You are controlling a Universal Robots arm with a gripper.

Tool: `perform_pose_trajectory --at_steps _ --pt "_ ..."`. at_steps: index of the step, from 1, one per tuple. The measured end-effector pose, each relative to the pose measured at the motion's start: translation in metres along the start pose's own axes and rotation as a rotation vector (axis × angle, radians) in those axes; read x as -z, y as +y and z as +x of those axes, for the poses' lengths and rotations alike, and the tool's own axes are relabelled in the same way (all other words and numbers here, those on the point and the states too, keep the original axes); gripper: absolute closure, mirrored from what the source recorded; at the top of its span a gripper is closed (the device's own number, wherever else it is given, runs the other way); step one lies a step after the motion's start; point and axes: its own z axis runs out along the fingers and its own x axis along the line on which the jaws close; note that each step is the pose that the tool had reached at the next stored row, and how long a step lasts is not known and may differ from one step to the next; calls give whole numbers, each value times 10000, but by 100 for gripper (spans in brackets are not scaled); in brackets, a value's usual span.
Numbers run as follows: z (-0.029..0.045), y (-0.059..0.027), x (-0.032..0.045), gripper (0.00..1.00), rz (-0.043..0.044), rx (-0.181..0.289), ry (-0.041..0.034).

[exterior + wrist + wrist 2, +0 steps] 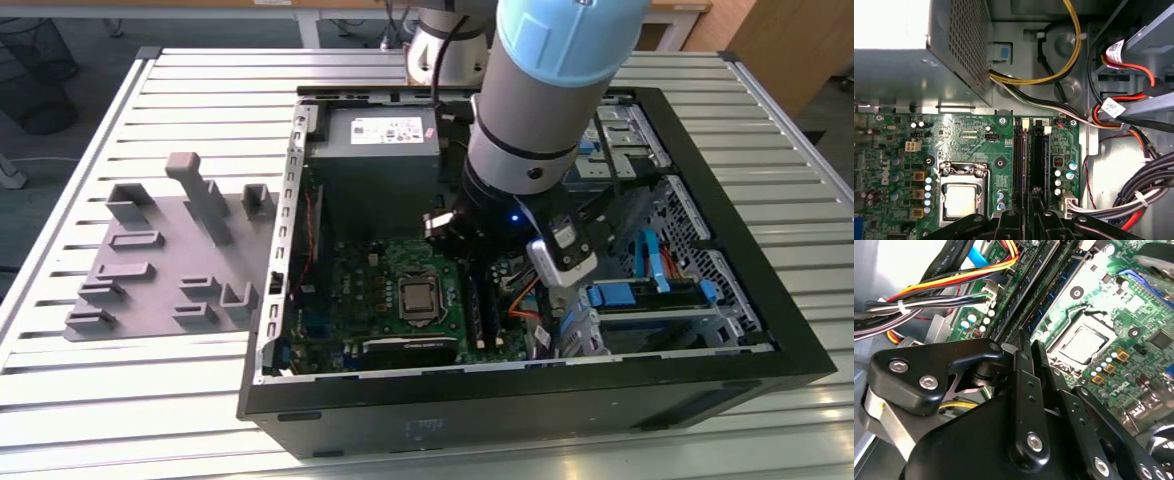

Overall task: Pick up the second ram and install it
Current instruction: 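Insert the second ram into the second slot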

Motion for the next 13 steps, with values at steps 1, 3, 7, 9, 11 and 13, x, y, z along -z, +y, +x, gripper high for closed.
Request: perform_pose_trajectory --at_steps 1,3,7,9,11,13 --pt "0 1 10 79 1 0 1" --pt "1 2 17 79 -2 0 0" --pt "1 1 19 79 0 0 0" --pt "1 2 19 79 0 0 0" --pt "1 1 19 79 0 0 0" --pt "-1 1 19 78 3 0 1"
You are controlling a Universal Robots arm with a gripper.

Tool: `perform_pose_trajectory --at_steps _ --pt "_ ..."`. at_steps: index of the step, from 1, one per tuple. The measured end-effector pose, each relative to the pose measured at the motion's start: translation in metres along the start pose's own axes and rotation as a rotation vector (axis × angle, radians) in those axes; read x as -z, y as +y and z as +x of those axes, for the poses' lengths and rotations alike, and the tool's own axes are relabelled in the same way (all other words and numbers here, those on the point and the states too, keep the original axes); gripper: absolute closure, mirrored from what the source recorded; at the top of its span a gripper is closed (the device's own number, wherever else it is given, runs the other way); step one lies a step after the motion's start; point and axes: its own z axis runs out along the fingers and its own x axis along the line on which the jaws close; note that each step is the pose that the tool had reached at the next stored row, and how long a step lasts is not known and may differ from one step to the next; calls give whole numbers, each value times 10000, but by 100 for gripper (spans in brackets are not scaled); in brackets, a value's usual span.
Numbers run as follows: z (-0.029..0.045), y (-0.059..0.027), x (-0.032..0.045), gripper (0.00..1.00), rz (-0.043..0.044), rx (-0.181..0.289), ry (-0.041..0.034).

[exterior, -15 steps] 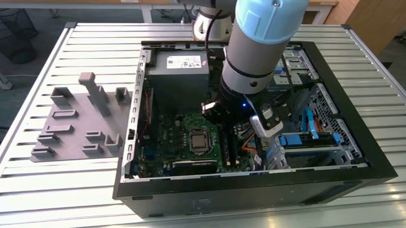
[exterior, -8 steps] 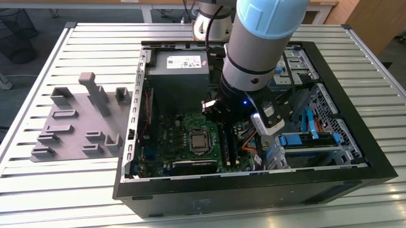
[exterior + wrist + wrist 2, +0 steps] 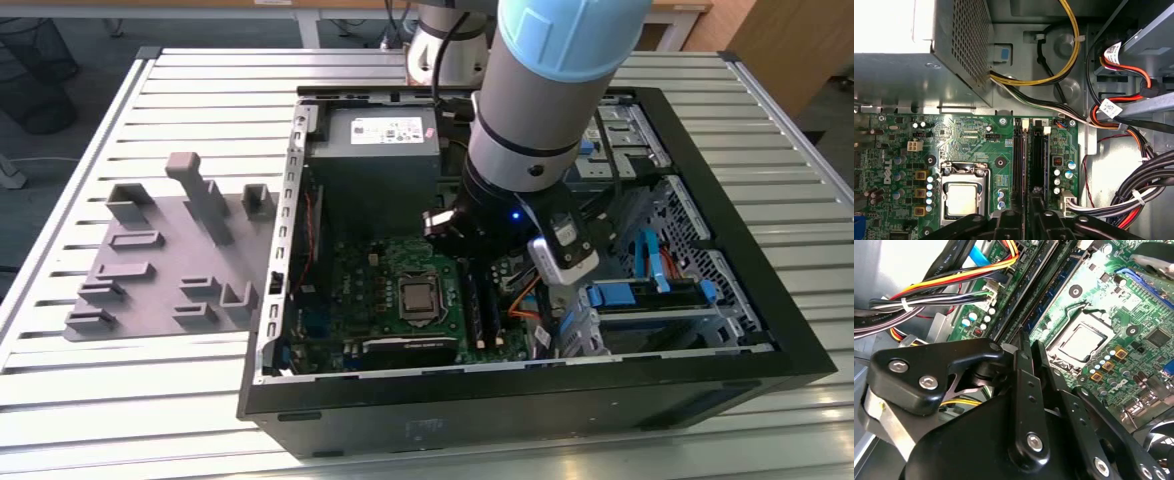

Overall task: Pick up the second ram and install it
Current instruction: 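Insert the second ram into the second slot, then press down the second ram until it locks into place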

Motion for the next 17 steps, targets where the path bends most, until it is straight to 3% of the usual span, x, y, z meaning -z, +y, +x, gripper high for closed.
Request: perform_pose_trajectory --at_steps 2,3,17 --pt "-2 0 -5 78 -2 0 -1" --pt "-3 0 -9 72 -3 0 -1" --pt "-12 -12 -152 73 -2 1 -6"
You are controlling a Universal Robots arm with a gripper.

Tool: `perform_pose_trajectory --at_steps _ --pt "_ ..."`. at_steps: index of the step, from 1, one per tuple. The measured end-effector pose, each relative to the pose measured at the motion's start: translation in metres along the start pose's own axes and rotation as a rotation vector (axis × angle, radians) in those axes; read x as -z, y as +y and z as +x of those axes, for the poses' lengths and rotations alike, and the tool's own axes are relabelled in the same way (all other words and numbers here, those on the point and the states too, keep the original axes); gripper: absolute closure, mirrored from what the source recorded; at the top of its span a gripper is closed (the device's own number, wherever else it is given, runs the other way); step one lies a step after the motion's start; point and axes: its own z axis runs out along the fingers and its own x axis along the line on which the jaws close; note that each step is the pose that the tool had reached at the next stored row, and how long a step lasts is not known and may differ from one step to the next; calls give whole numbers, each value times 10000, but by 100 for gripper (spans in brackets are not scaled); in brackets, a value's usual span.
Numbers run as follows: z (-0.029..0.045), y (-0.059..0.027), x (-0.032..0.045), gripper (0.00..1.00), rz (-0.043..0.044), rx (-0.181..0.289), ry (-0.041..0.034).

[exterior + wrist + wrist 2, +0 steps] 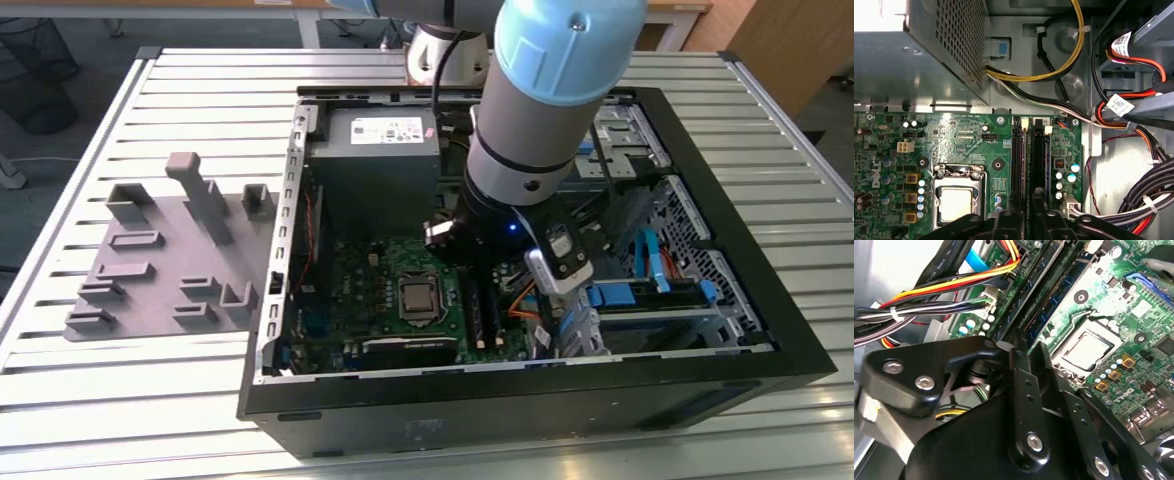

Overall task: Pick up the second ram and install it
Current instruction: 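Press down the second ram until it locks into place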

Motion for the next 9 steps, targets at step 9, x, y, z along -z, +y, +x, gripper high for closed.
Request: perform_pose_trajectory --at_steps 9 --pt "0 2 14 87 18 -1 -2"
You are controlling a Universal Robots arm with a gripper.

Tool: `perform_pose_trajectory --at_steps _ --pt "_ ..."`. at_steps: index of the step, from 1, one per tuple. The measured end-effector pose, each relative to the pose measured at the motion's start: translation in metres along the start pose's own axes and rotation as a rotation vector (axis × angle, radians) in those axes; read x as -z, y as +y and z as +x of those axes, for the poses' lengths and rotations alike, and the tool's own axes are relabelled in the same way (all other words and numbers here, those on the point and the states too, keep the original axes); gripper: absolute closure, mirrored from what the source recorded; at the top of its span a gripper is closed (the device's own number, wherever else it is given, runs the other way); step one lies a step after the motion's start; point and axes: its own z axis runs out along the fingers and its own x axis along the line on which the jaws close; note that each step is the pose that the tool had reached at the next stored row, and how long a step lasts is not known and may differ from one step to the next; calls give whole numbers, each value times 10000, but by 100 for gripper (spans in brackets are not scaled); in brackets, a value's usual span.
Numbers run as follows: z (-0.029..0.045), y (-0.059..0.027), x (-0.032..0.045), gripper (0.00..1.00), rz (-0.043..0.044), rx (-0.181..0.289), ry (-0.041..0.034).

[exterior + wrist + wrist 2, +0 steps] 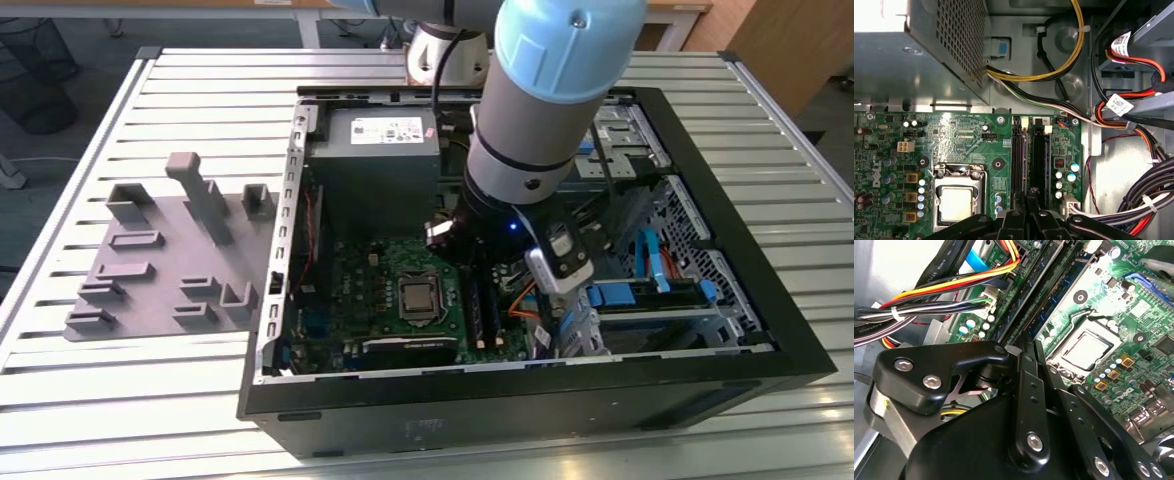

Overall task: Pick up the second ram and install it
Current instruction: 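Press down the second ram until it locks into place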

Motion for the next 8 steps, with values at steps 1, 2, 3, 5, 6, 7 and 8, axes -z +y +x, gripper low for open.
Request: perform_pose_trajectory --at_steps 1,2,3,5,6,7,8 --pt "0 1 4 87 3 0 0" --pt "0 0 6 87 10 0 0" --pt "0 0 6 87 20 -1 0" --pt "0 0 7 87 46 -1 1" --pt "0 0 6 87 57 -2 1" --pt "0 0 5 87 65 -2 1" --pt "0 0 0 87 67 -2 0"
